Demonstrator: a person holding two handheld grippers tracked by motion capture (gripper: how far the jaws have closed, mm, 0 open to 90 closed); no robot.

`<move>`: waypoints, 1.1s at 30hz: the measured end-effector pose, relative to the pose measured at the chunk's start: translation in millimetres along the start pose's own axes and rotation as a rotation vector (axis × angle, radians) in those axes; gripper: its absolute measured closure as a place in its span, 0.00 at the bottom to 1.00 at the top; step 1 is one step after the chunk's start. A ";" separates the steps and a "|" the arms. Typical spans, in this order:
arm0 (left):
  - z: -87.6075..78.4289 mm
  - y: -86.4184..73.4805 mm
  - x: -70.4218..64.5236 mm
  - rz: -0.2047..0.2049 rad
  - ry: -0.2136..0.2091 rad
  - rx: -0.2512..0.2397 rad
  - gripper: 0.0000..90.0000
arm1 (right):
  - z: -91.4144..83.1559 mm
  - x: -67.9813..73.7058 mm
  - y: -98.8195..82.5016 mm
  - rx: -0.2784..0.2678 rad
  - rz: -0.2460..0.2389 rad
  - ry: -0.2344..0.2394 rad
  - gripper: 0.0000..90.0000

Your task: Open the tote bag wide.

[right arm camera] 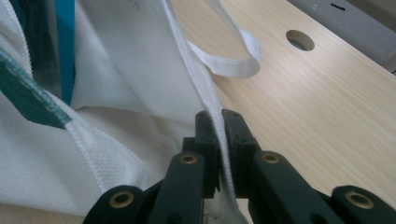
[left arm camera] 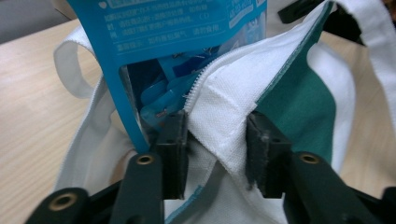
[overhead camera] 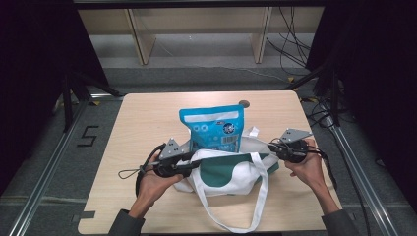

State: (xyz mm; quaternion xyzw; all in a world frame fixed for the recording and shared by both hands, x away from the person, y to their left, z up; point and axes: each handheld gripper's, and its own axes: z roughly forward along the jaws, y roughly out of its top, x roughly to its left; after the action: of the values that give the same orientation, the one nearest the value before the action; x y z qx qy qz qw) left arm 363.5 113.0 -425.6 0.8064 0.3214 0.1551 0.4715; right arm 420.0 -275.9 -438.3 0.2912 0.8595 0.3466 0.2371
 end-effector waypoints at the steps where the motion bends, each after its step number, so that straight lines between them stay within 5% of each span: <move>1: 0.4 -0.7 -1.4 0.011 0.001 0.014 0.74 | -1.4 1.6 0.0 0.006 0.028 0.002 0.94; 4: 0.9 -5.3 -4.4 0.059 0.012 0.045 0.79 | -4.4 1.5 0.8 -0.007 0.034 -0.004 0.84; 7: 6.4 -18.1 -3.0 0.086 0.014 0.084 0.80 | -23.5 1.3 4.4 -0.071 0.123 -0.026 0.71; 8: 6.4 -18.1 -3.0 0.086 0.014 0.084 0.80 | -23.5 1.3 4.4 -0.071 0.123 -0.026 0.71; 9: 7.0 -21.1 -2.2 0.036 0.005 0.084 0.80 | -41.4 5.2 4.9 -0.095 0.155 -0.016 0.67; 12: 6.1 -19.7 -3.5 0.035 0.019 0.073 0.80 | -62.7 8.4 3.0 -0.141 0.173 -0.008 0.65; 13: 5.9 -18.7 -4.0 0.048 0.016 0.076 0.80 | -78.8 17.5 0.1 -0.139 0.221 0.030 0.63; 15: 5.9 -18.6 -3.1 0.071 0.022 0.075 0.80 | -91.0 25.8 -5.0 -0.146 0.229 0.085 0.61; 19: 5.3 -18.3 -3.2 0.071 0.013 0.080 0.80 | -94.4 45.3 -12.2 -0.121 0.250 0.185 0.58; 23: 4.7 -18.1 -3.5 0.073 0.018 0.076 0.80 | -74.5 72.0 -17.0 -0.041 0.158 0.299 0.55; 26: 4.9 -18.3 -3.0 0.068 0.017 0.071 0.80 | -67.4 79.3 -16.5 -0.020 0.144 0.320 0.55; 28: 4.8 -18.6 -4.6 0.056 0.020 0.059 0.80 | -61.6 86.7 -16.6 0.013 0.124 0.353 0.67; 29: 4.4 -18.6 -5.0 0.053 0.019 0.056 0.80 | -53.5 93.1 -19.7 0.070 0.023 0.328 0.83; 31: 4.0 -19.0 -5.6 0.048 0.018 0.051 0.80 | -49.6 94.7 -21.3 0.077 -0.002 0.310 0.90; 32: 3.1 -18.8 -4.5 0.079 0.012 0.056 0.80 | -44.6 95.7 -23.2 0.081 -0.020 0.290 0.95; 33: 1.9 -20.0 -6.2 0.073 0.015 0.057 0.80 | -35.4 93.3 -25.7 0.084 -0.036 0.228 0.98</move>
State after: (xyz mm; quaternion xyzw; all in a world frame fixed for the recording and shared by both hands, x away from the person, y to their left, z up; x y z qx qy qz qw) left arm 352.5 114.6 -443.4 0.8296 0.2994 0.1689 0.4399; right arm 322.8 -245.2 -453.4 0.2441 0.8997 0.3370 0.1319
